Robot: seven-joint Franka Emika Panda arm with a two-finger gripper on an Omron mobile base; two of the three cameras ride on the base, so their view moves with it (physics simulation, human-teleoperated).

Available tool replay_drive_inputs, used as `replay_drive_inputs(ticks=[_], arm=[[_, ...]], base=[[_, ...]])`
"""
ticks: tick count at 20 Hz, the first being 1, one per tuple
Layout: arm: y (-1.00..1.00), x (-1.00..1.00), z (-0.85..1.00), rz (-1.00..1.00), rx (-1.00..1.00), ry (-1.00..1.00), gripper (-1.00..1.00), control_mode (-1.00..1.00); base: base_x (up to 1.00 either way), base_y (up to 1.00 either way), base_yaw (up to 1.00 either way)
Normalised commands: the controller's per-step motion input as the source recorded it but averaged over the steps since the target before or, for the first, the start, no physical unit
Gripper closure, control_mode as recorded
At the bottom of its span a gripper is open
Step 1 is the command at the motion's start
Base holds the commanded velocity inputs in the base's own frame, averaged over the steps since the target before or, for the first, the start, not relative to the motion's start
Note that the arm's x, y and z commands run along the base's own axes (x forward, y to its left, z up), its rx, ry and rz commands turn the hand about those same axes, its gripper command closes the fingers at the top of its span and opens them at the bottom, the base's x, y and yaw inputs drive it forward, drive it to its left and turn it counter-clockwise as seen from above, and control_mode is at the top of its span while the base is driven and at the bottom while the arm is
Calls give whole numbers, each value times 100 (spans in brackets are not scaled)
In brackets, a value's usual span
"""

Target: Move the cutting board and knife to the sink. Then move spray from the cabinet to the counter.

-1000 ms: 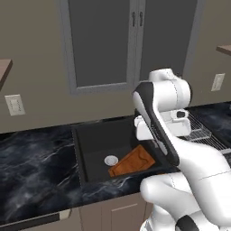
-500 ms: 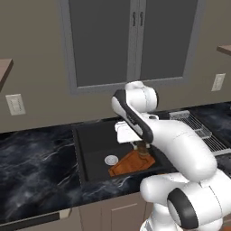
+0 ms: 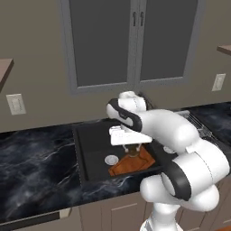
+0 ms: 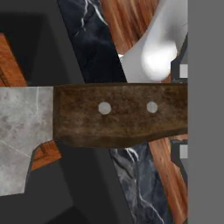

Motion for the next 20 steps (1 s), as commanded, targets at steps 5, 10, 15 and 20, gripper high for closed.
replay_drive_inputs(ticks=[5,10,15,20], arm=[[0,34,-56,-13,-2,0,100,-100],[4,17,-54,-15,-8,-4,100,-100],[8,1,-50,-15,-13,-13,100,-100],[8,22,-41,-15,-12,-7,100,-100]], base=[[0,0,0],[0,0,0],[0,0,0],[0,0,0]])
